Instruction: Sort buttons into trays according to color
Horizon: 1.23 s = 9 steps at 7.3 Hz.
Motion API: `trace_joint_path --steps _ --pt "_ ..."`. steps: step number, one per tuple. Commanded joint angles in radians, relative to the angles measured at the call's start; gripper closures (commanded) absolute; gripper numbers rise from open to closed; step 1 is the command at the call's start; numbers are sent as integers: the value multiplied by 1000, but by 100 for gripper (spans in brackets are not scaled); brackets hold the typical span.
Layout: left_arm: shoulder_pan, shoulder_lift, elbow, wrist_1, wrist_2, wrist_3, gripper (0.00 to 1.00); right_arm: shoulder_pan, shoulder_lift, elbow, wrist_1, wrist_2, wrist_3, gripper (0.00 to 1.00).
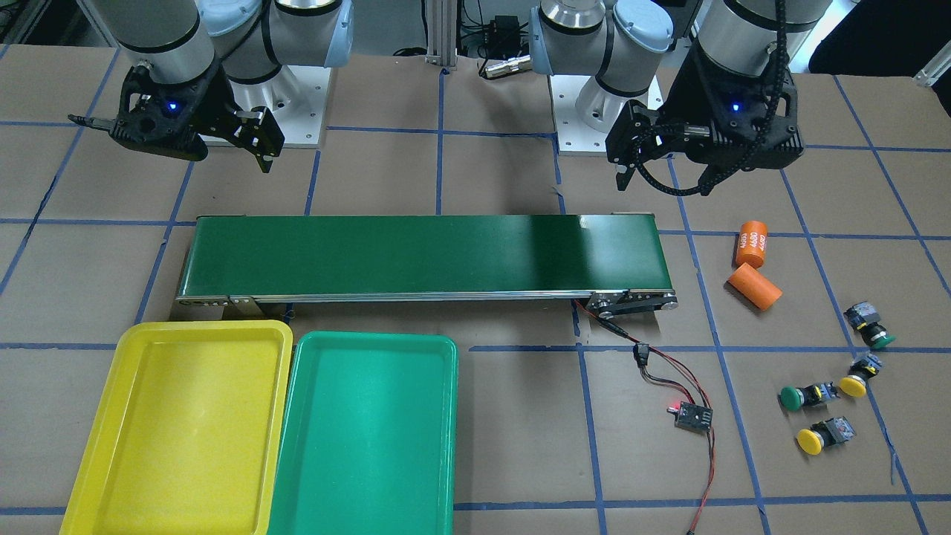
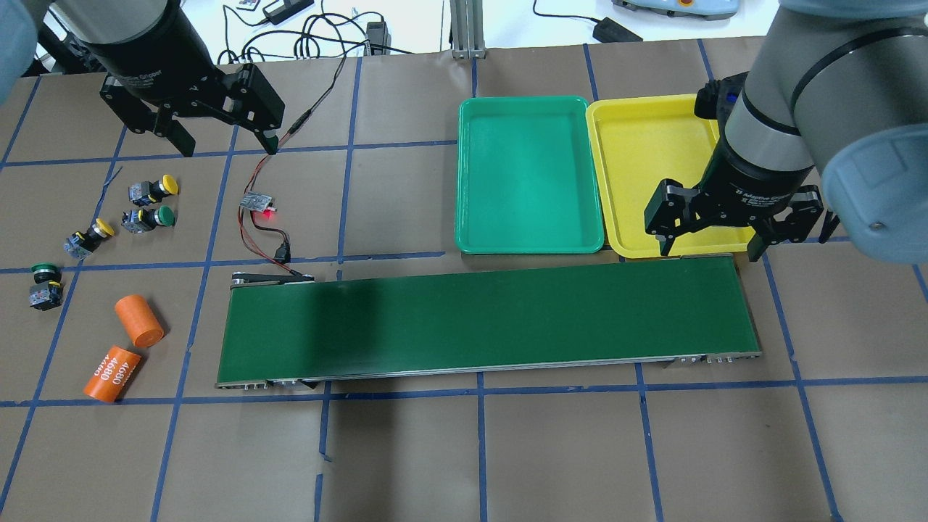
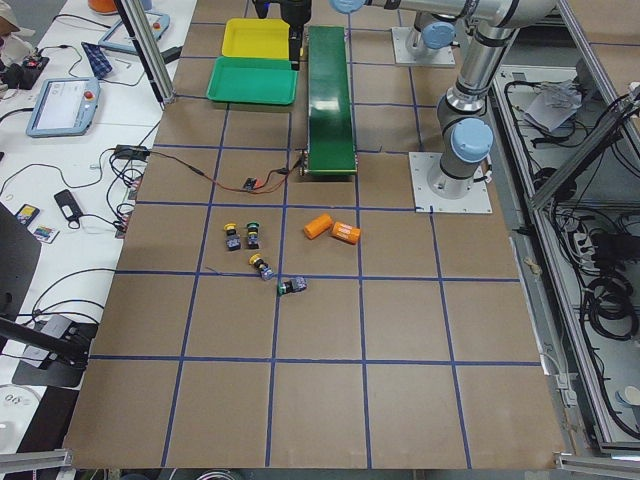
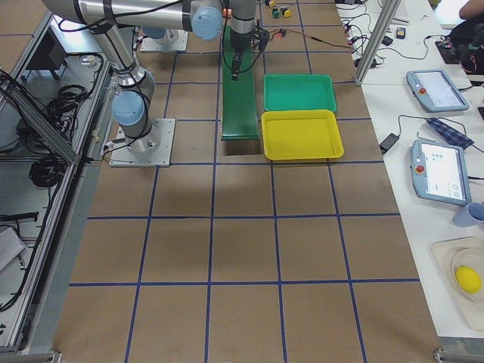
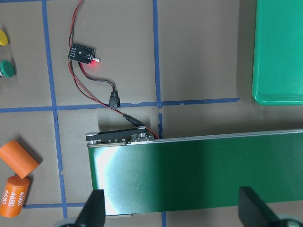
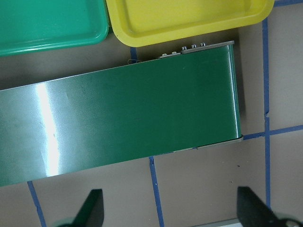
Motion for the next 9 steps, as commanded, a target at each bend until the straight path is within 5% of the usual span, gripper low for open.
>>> trace_joint_path --steps 1,4,6,9 --pt "2 -22 -3 0 4 0 0 0 3 0 0 10 -4 0" --pt "43 -33 -44 3 3 79 0 -2 -12 -50 2 0 -4 0" --pt "144 -6 -194 70 4 204 0 -2 -15 -46 9 7 11 0" --pt "405 7 -423 348 110 687 0 0 -58 -40 14 4 11 0"
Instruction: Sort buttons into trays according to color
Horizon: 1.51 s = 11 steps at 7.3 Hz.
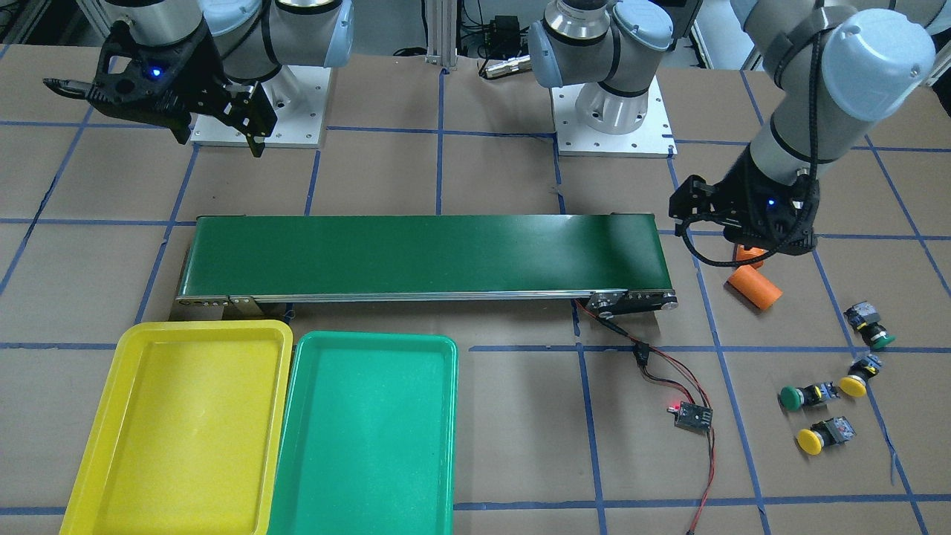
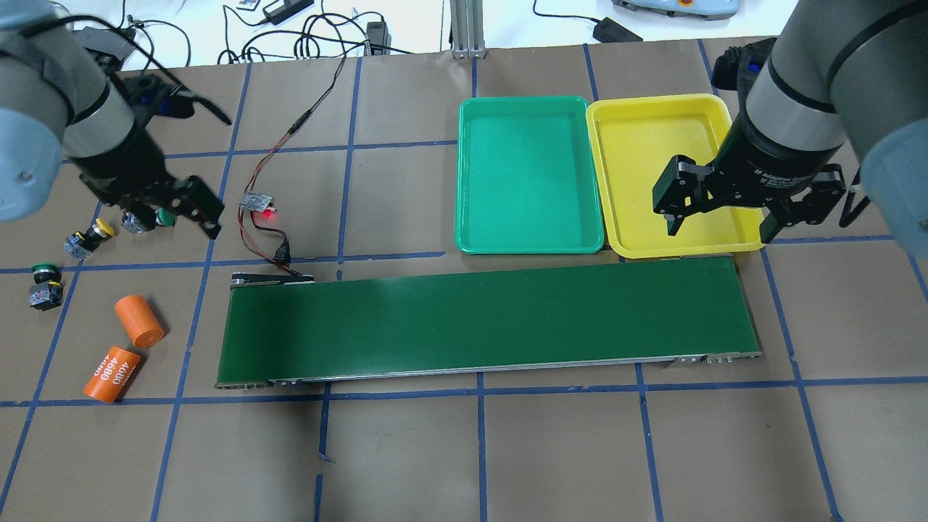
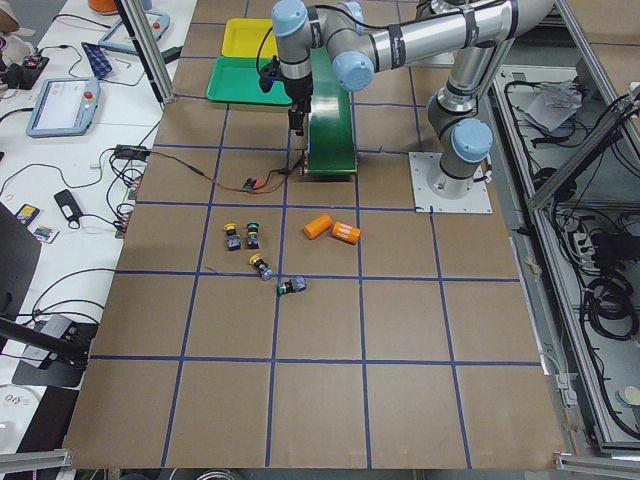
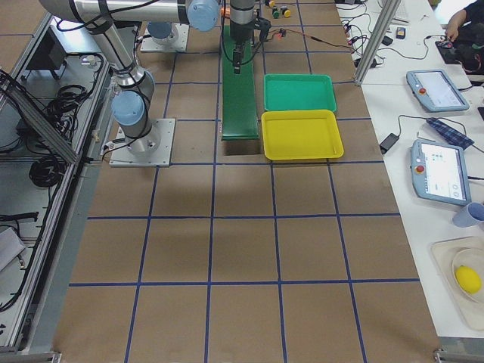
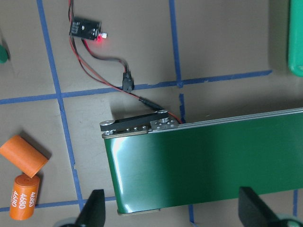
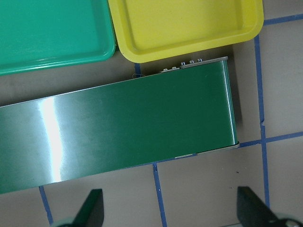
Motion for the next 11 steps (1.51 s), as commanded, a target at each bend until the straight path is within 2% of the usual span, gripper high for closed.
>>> trace_joint_path --steps 1,2,3,4,5,6,7,9,10,11 --pt "267 12 -115 100 25 351 0 1 -15 17 1 -8 4 0" --pt "377 -23 -142 131 11 451 0 1 -18 28 -5 -8 5 0" --pt "426 -54 -199 283 -27 528 0 1 -17 31 1 -8 8 0" --pt "437 -54 -300 398 -29 567 0 -1 -17 35 4 -8 11 0" --pt "440 -59 -410 595 -26 633 0 -1 -17 37 3 -6 33 0" --pt "461 -71 -487 694 -29 681 0 -1 -17 38 4 -5 37 0" --pt "501 -75 -539 695 -30 693 0 -1 -18 45 4 -5 37 0" --pt "556 -98 -545 694 -20 693 1 1 -17 45 4 -8 44 0" --pt "558 -111 -549 685 -12 689 31 1 -17 45 3 -6 44 0" --pt "552 -106 -546 677 -9 689 76 -1 -18 45 4 -8 44 0"
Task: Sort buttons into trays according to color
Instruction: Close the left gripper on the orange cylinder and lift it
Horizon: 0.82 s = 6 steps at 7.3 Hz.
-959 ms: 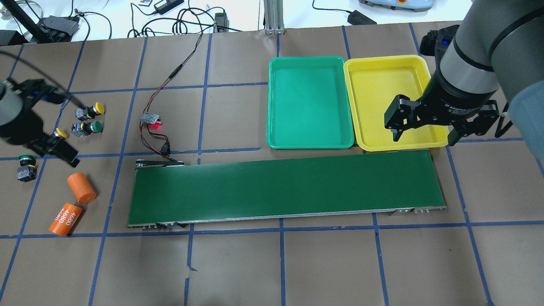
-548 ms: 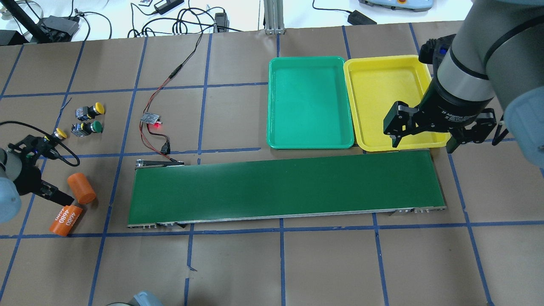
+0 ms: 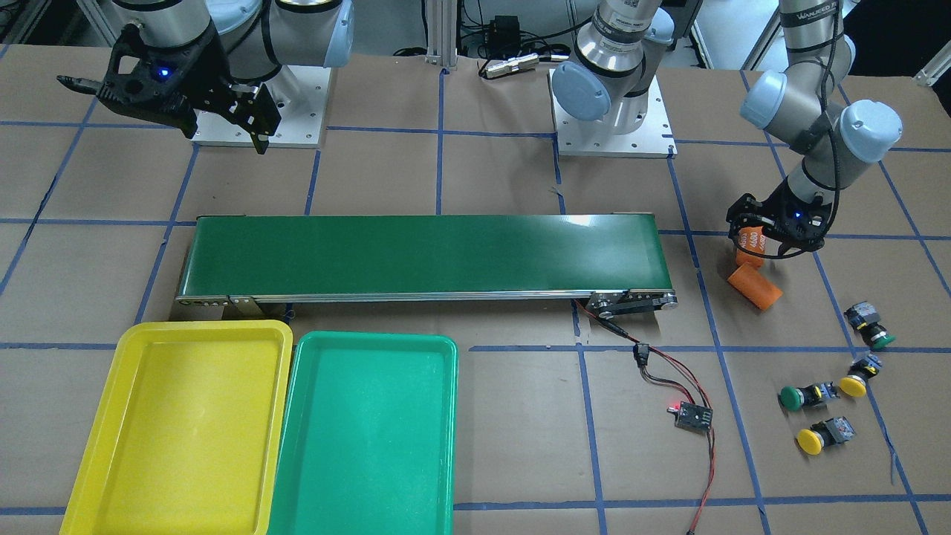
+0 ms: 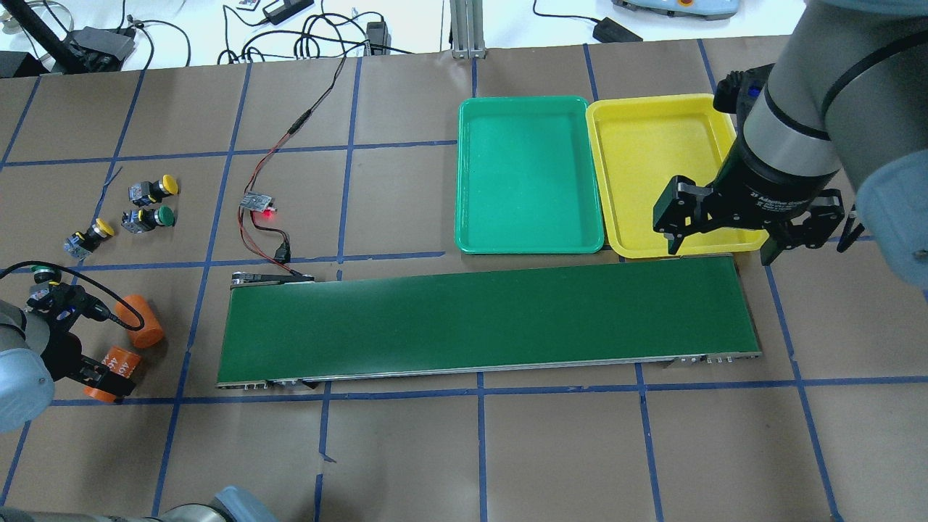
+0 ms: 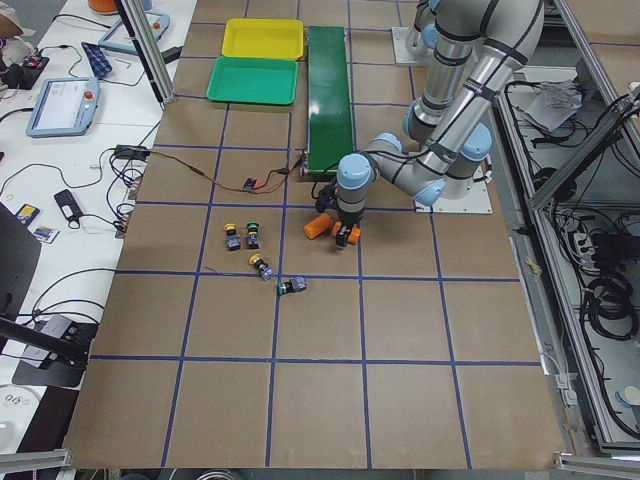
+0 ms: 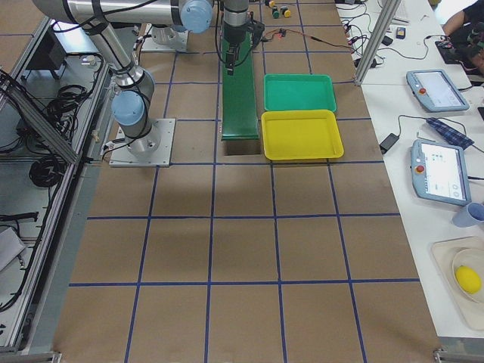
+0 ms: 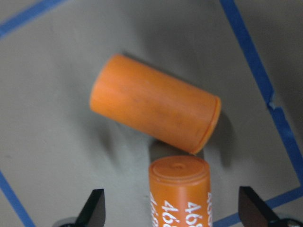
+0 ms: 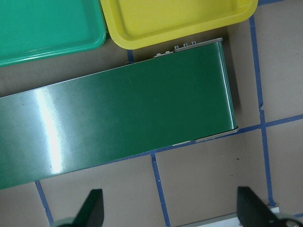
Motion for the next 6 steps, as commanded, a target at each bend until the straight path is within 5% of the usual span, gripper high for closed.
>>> trace_joint_path --steps 1,3,6 --pt "-8 23 1 -49 1 0 100 -1 0 0 -1 -1 0 0" --pt "-34 84 50 -156 -7 -16 100 -1 -1 0 1 -3 0 0" --pt "-343 227 250 -563 -7 -1 100 -1 -6 2 -2 -1 0 0"
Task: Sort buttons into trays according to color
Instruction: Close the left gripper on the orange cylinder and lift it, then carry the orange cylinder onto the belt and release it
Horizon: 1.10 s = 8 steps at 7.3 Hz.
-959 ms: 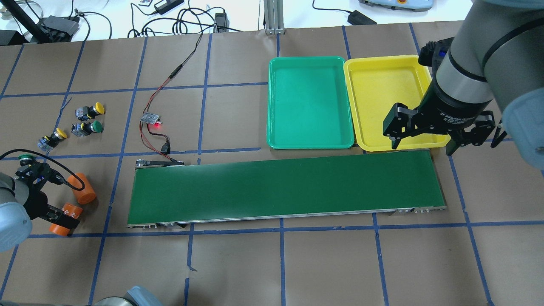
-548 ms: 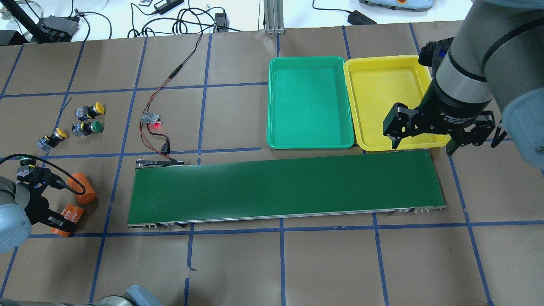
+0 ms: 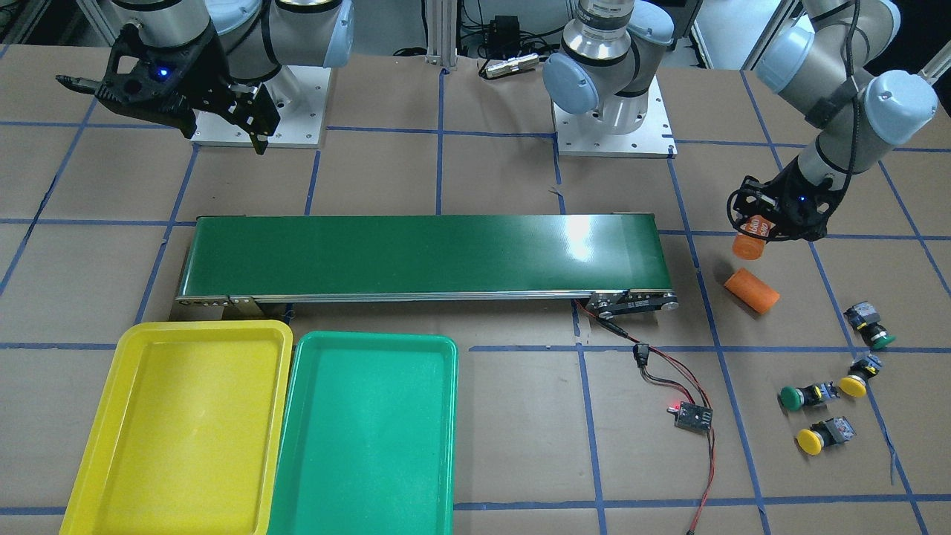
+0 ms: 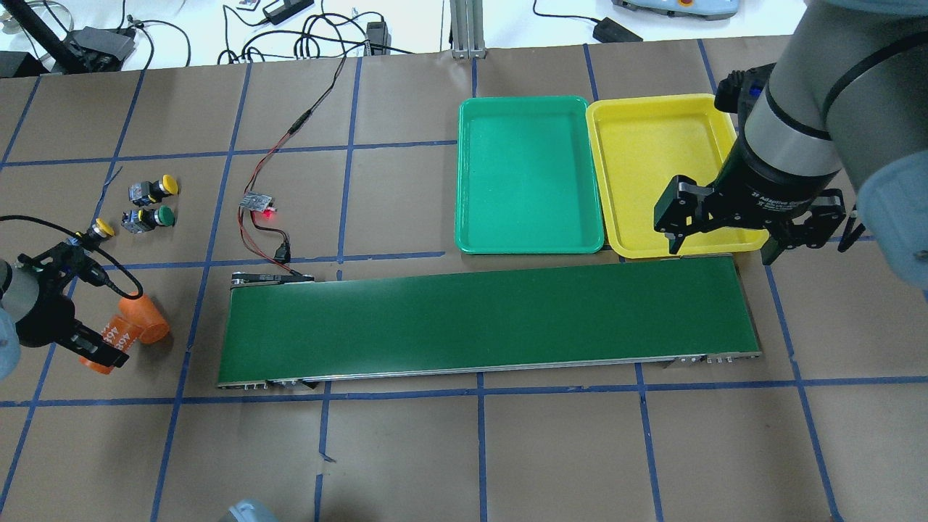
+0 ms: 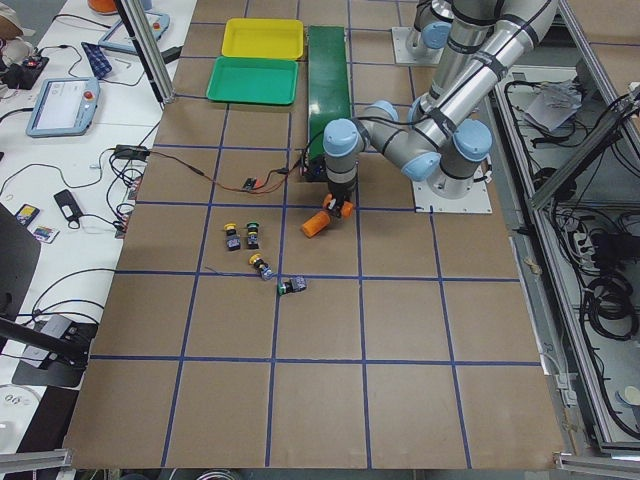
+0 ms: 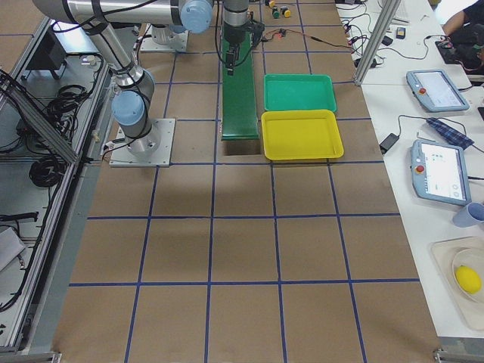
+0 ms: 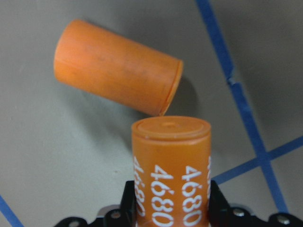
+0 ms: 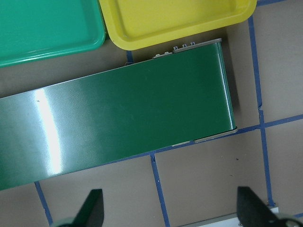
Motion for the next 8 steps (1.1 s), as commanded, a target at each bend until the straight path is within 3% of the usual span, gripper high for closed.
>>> trace_joint_path --steps 1,3,7,8 --pt "-259 56 59 -147 -9 12 100 0 -5 1 -1 -1 0 0" --pt "-412 71 35 -144 -31 109 100 0 -5 1 -1 -1 0 0" --pt "-423 81 -120 50 -48 243 100 0 -8 12 -1 -2 0 0" --pt "-423 65 -122 54 -43 236 80 0 -11 16 -2 -2 0 0"
